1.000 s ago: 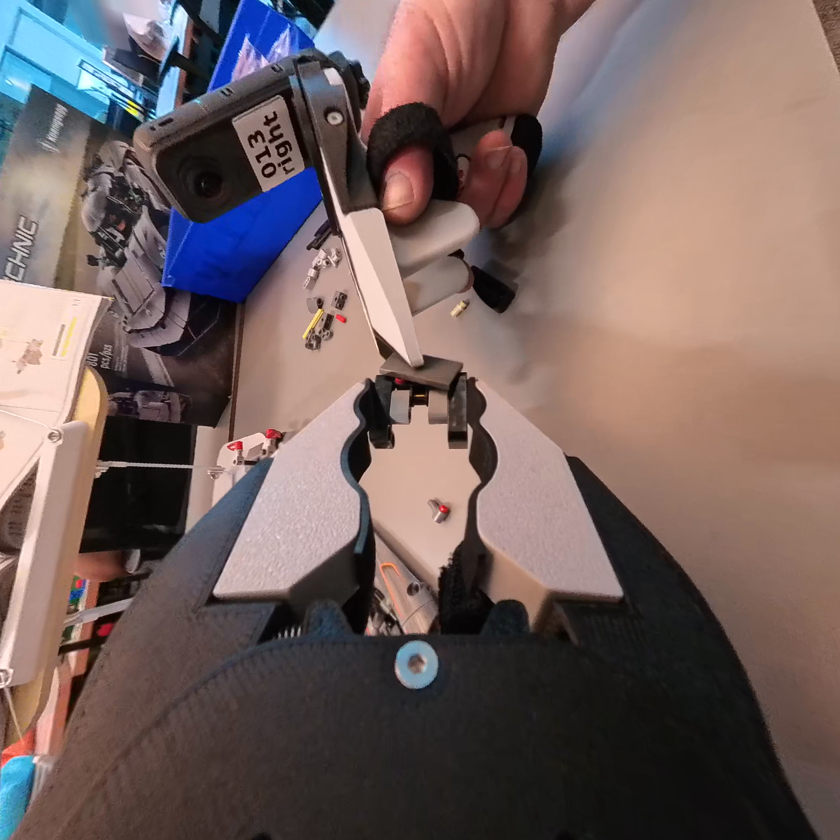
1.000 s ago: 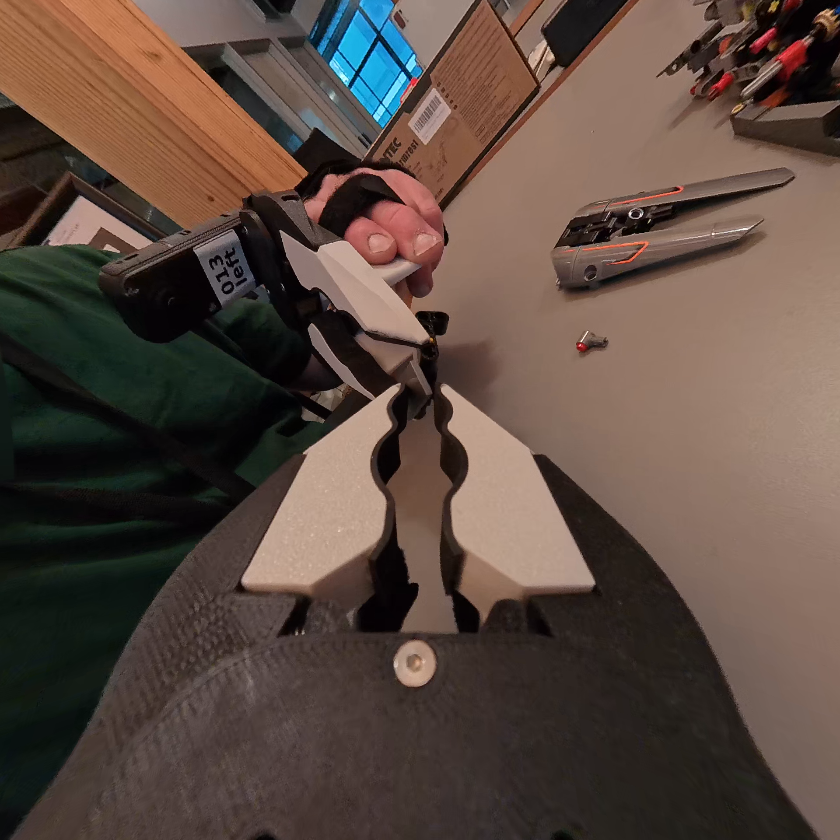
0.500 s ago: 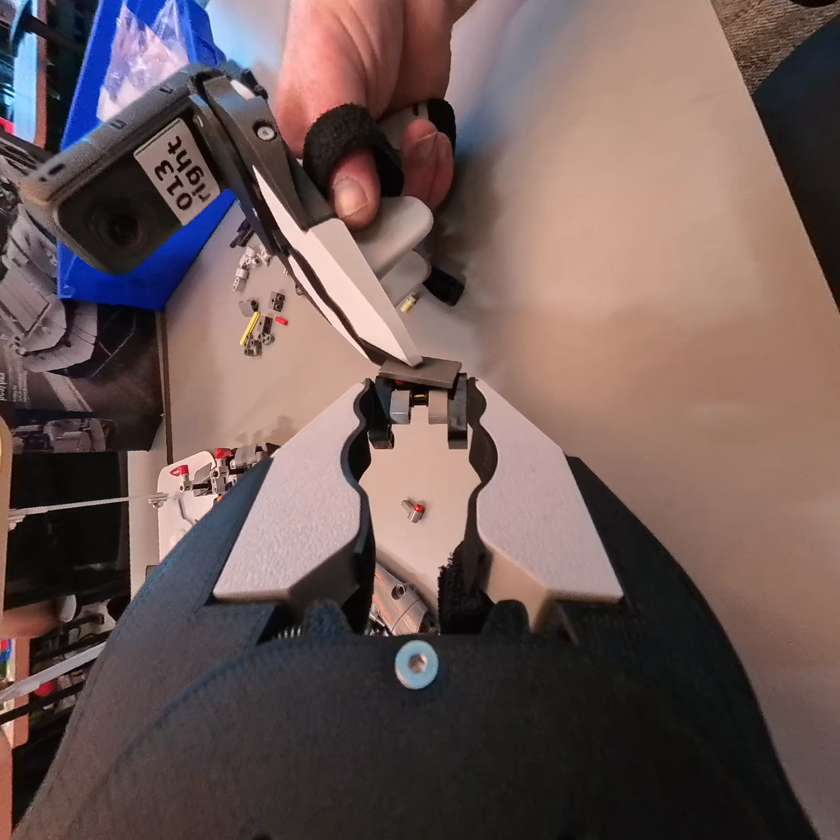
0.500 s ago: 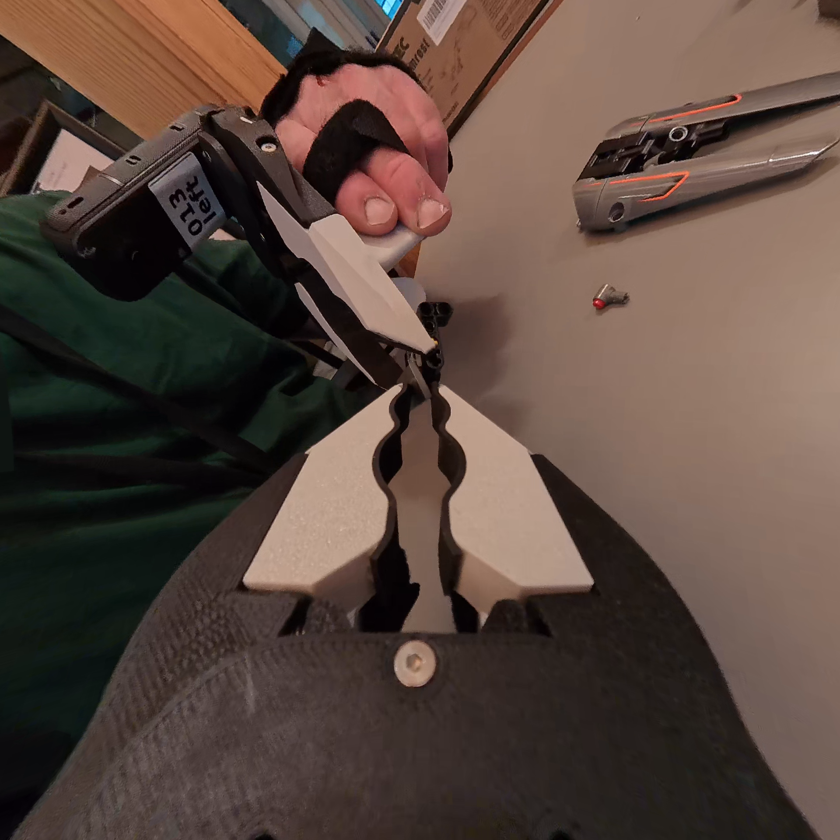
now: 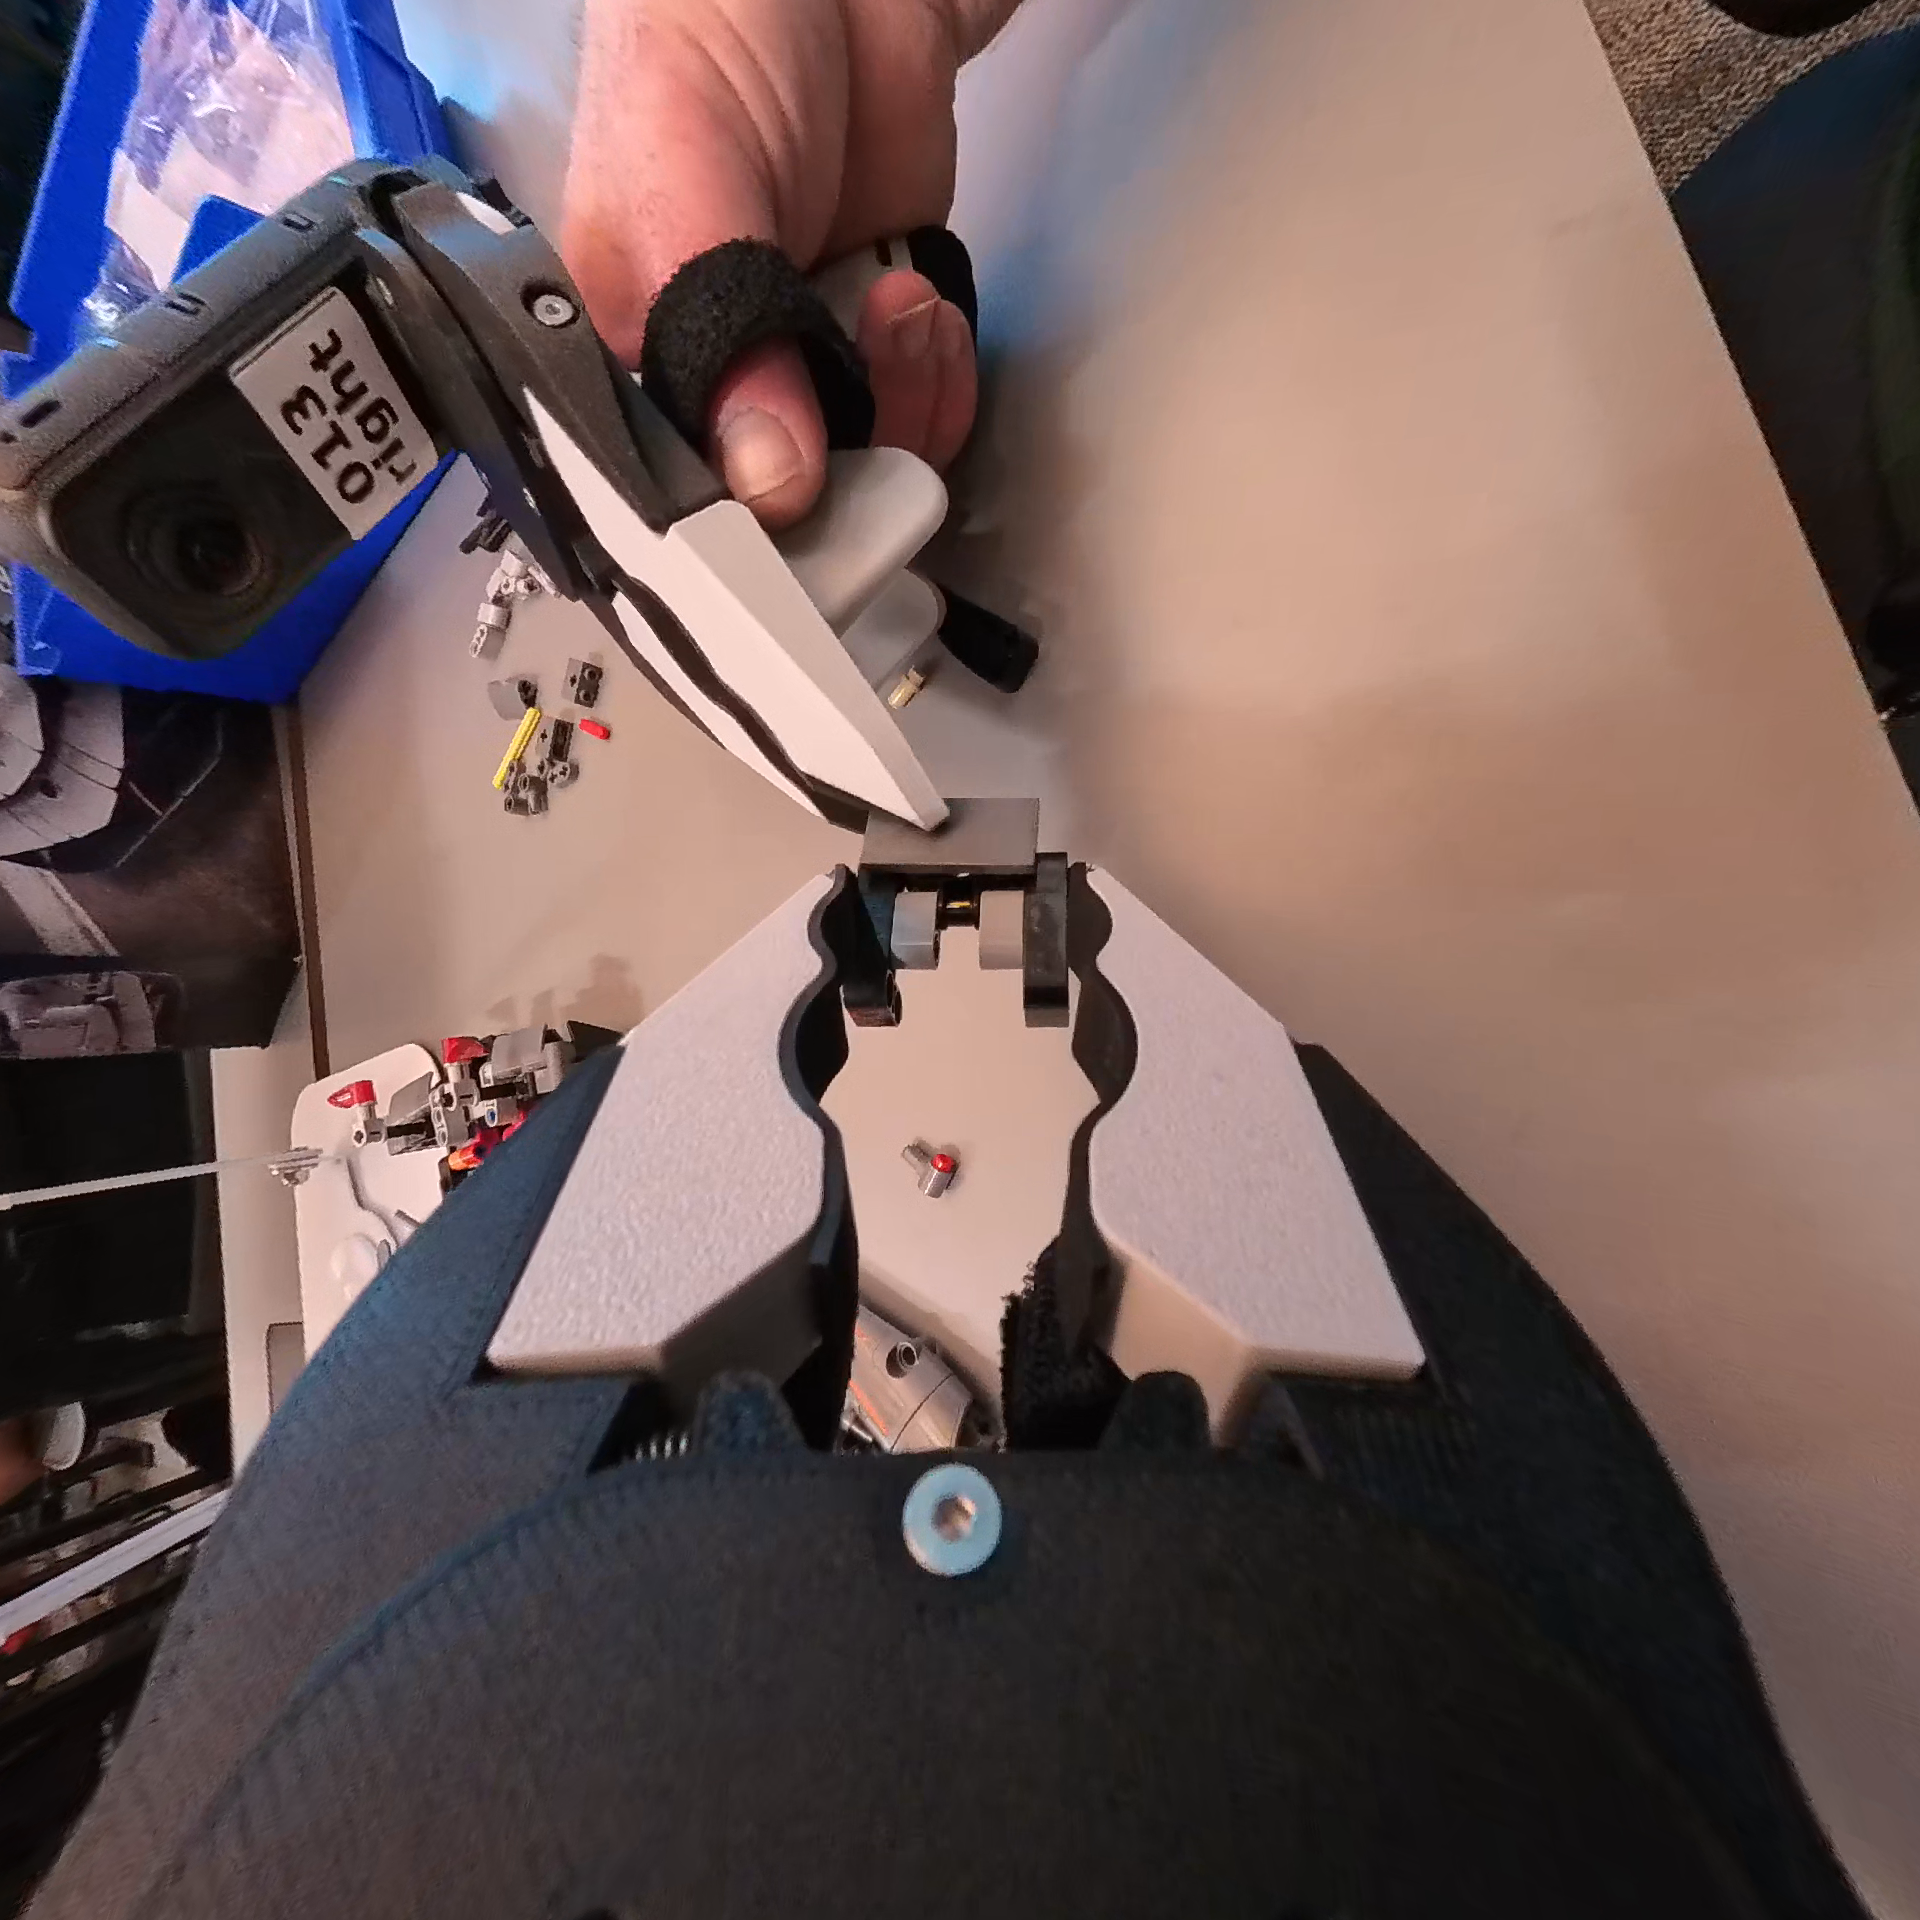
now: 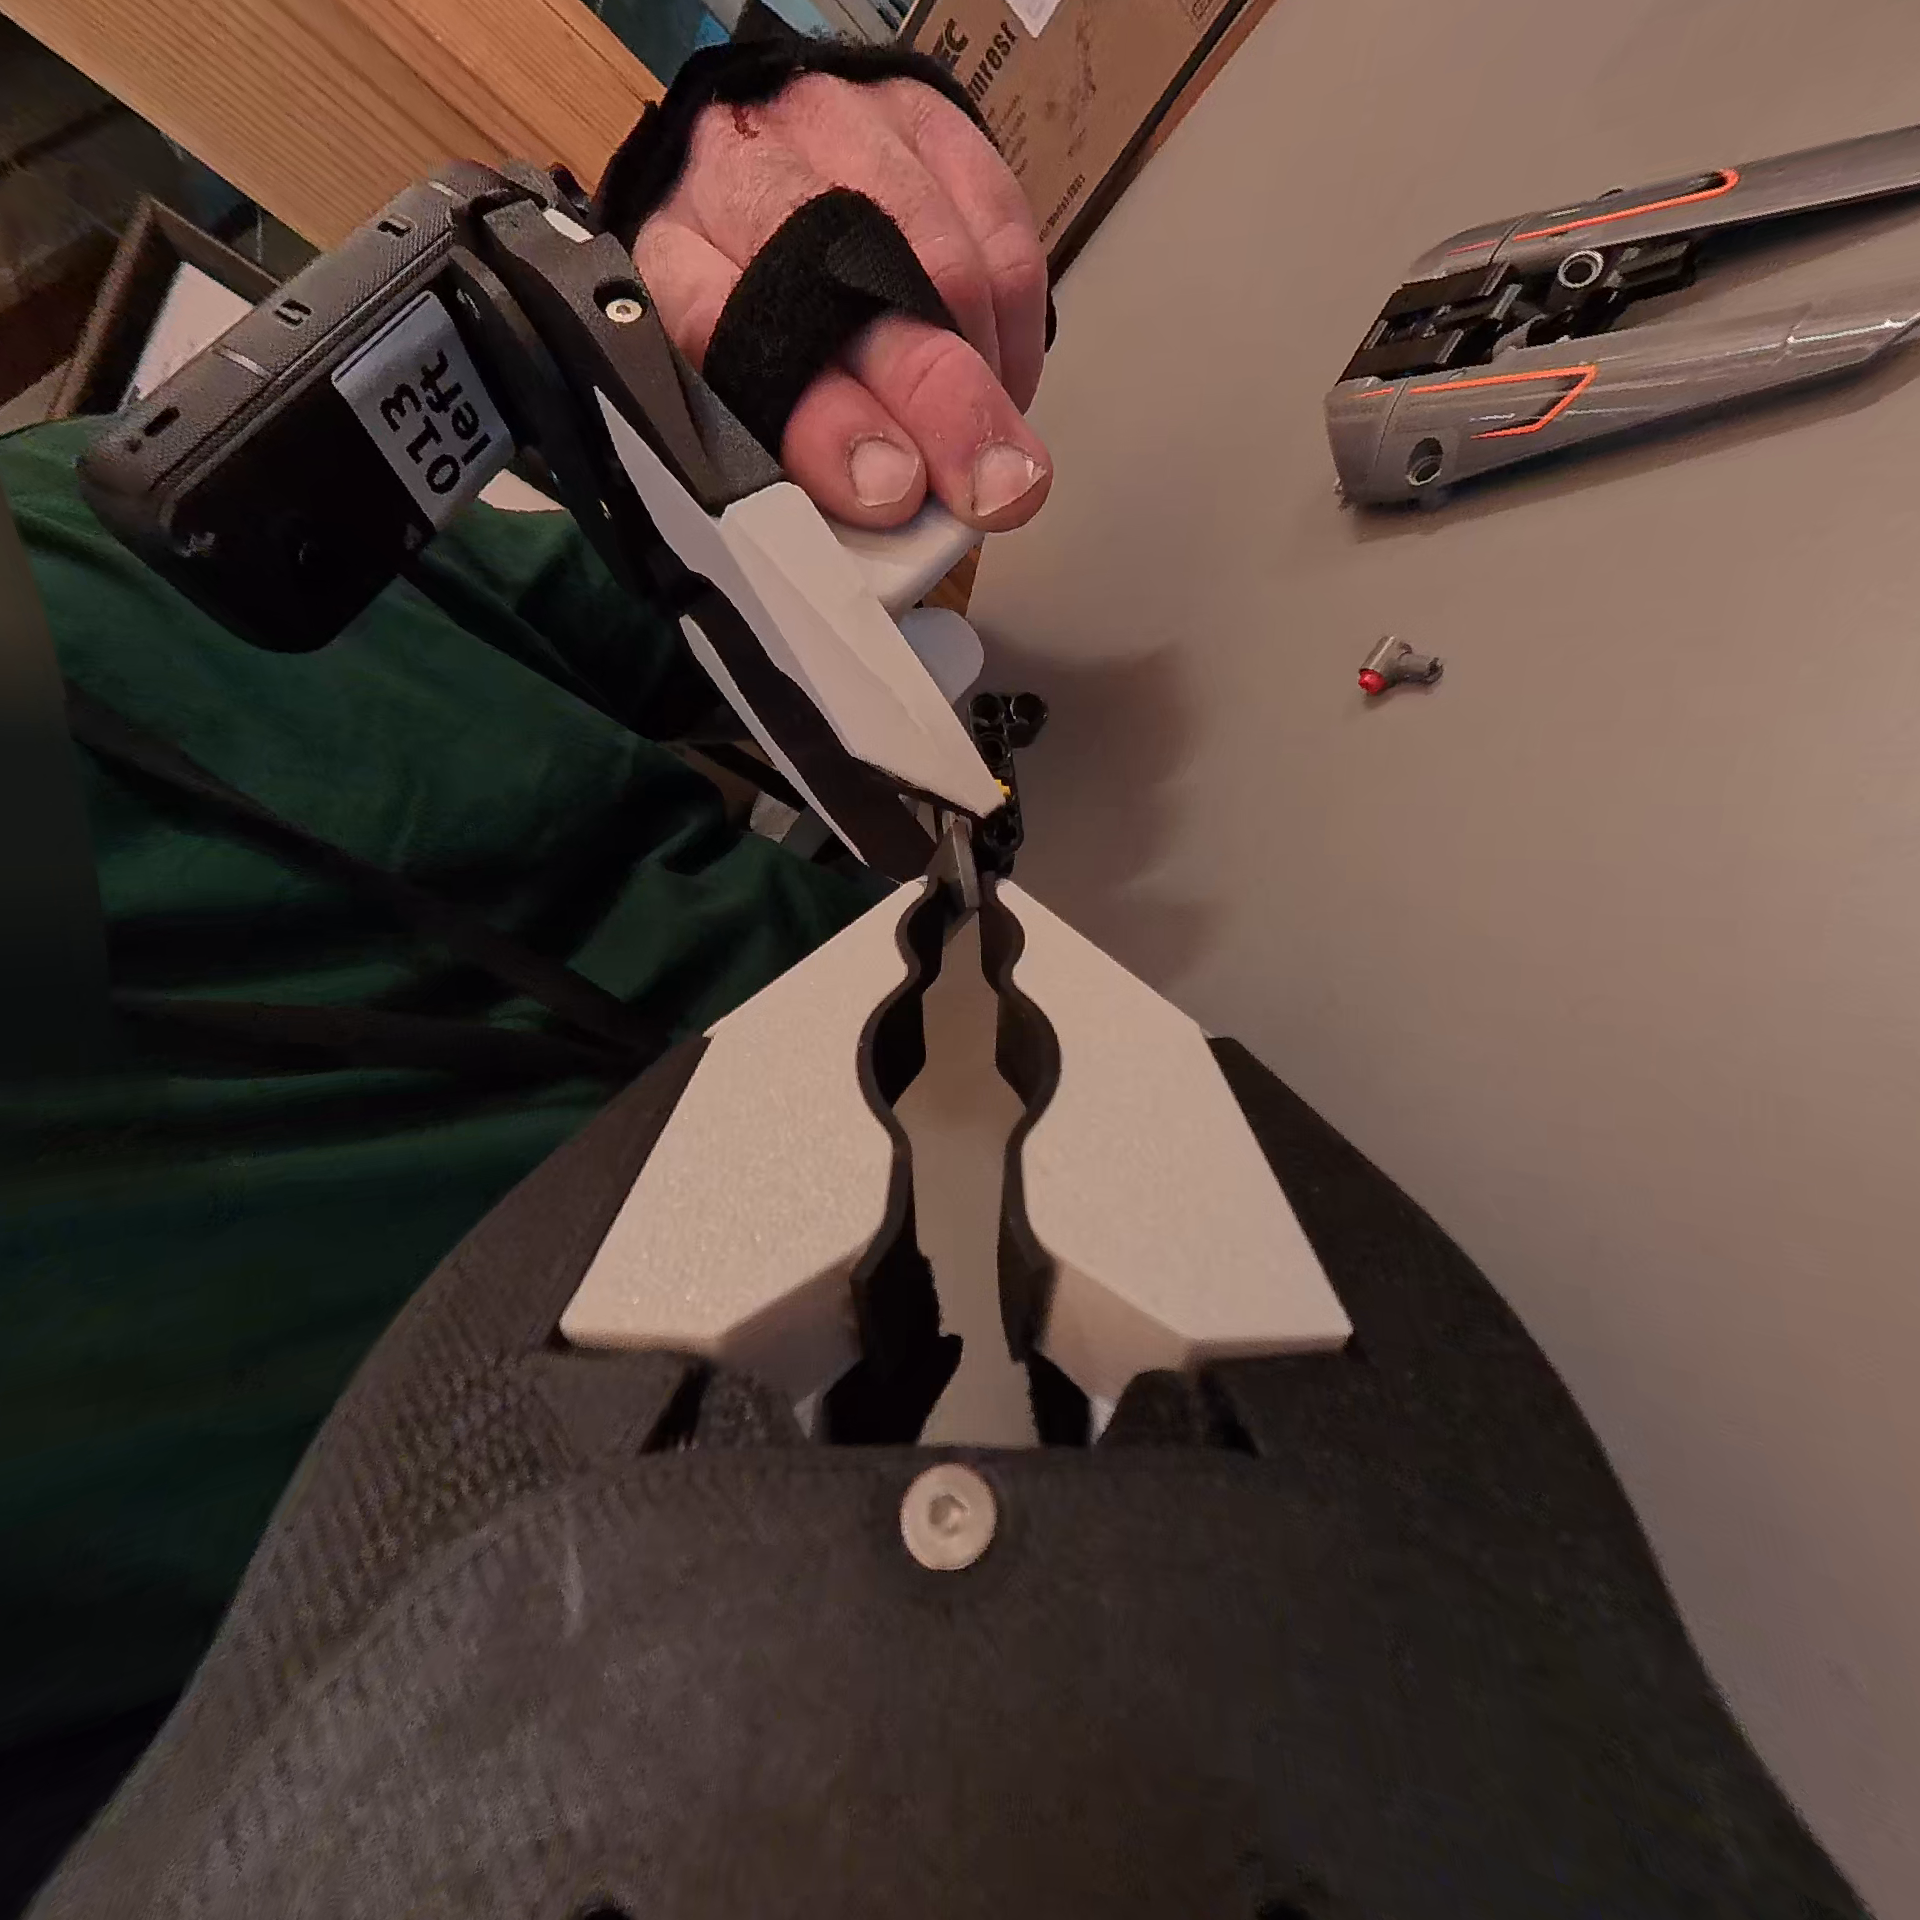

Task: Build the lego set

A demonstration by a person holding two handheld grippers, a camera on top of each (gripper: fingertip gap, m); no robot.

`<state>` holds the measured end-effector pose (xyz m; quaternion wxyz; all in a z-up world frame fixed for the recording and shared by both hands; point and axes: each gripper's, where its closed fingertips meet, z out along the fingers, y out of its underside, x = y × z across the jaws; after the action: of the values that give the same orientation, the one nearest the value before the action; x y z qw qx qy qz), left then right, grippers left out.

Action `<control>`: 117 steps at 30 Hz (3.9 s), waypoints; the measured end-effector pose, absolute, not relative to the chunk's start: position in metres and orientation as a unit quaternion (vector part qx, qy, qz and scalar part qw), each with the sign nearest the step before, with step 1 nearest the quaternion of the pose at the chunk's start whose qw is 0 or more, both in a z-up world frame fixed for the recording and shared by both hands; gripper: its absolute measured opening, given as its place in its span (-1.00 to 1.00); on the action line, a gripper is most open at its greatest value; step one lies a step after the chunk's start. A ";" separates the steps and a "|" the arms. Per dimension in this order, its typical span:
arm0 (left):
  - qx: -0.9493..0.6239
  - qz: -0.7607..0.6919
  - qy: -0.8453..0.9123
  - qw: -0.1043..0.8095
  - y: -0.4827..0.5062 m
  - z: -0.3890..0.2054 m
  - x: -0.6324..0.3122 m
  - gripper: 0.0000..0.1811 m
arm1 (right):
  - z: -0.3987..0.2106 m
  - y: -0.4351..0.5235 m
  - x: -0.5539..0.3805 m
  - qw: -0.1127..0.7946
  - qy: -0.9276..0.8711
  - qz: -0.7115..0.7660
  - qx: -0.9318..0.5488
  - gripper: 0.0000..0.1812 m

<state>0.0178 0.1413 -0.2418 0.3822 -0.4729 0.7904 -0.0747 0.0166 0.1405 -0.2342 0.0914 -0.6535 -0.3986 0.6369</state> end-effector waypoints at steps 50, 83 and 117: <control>-0.479 -0.078 0.799 0.355 0.141 -0.237 0.023 -0.57 | -0.227 0.141 0.025 0.092 -0.417 0.655 -0.623 -0.98; -0.568 -0.143 0.746 0.317 0.180 -0.292 0.019 -0.58 | -0.284 0.187 0.018 0.141 -0.436 0.458 -0.761 -0.88; -0.603 -0.192 0.713 0.302 0.184 -0.295 0.015 -0.58 | -0.289 0.182 0.015 0.282 -0.615 0.235 -0.697 -0.68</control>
<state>0.0146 0.1844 -0.2949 0.3021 -0.6033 0.7127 -0.1920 0.0150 0.1822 -0.2886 0.2822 -0.6974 -0.6154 0.2351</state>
